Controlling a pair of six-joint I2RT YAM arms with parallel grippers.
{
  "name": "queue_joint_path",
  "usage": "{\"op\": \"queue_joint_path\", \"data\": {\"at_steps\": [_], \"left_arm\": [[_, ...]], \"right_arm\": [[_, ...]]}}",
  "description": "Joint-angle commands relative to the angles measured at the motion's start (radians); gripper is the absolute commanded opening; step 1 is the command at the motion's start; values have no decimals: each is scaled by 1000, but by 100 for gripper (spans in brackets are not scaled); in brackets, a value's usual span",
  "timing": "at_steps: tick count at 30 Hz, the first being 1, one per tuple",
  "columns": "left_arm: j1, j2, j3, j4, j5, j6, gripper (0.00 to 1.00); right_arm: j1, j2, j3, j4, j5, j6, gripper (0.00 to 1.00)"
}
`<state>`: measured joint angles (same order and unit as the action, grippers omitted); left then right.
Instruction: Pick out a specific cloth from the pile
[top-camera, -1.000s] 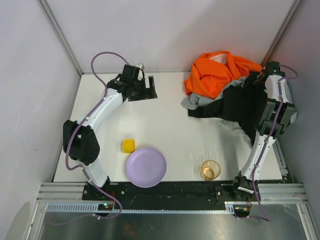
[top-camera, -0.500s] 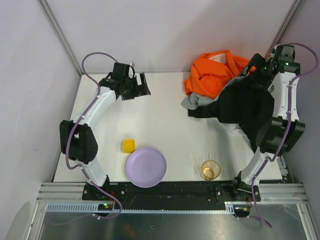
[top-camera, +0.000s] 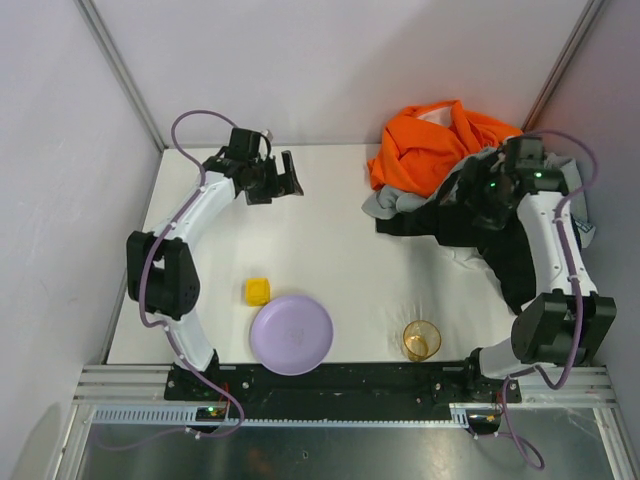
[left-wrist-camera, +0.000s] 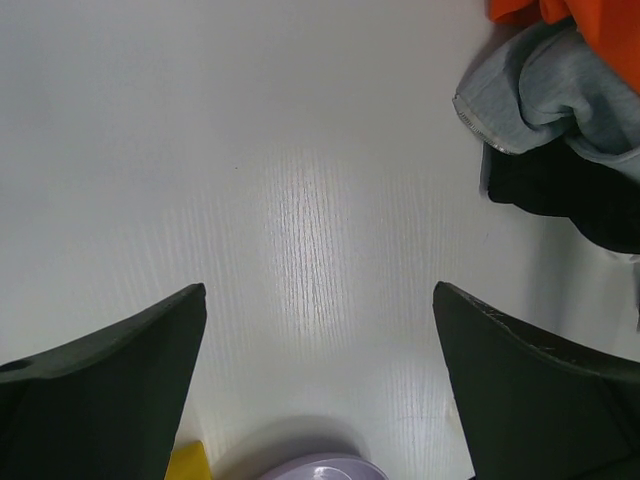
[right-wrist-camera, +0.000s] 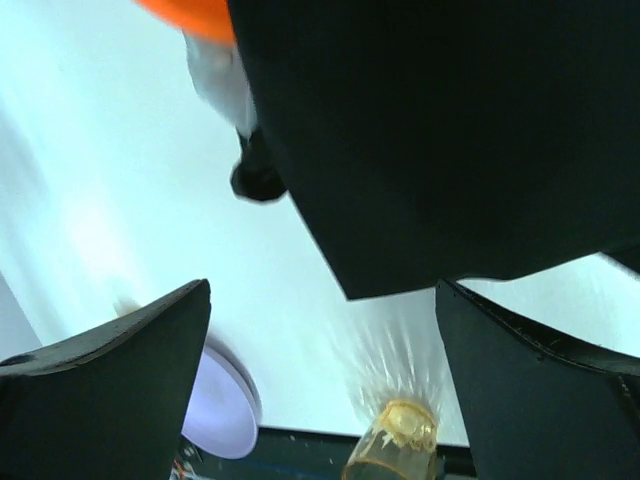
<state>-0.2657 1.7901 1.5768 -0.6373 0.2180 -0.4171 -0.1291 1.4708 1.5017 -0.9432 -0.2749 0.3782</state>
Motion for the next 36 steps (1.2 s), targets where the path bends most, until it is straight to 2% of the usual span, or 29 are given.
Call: {"op": "queue_joint_path", "data": {"at_steps": [1, 4, 8, 14, 24, 36], "left_arm": [[5, 19, 19, 12, 60, 23, 100], [6, 26, 26, 13, 71, 27, 100], [6, 19, 22, 12, 76, 34, 100], [10, -18, -3, 13, 63, 32, 100], [18, -63, -50, 13, 46, 39, 100], [26, -34, -10, 12, 56, 46, 100]], "right_arm": [[135, -50, -77, 8, 76, 51, 99], [205, -31, -105, 19, 86, 86, 99], [229, 30, -110, 32, 83, 135, 99], [208, 95, -110, 37, 99, 201, 99], [150, 192, -87, 88, 102, 188, 99], [187, 530, 295, 97, 23, 248, 99]]}}
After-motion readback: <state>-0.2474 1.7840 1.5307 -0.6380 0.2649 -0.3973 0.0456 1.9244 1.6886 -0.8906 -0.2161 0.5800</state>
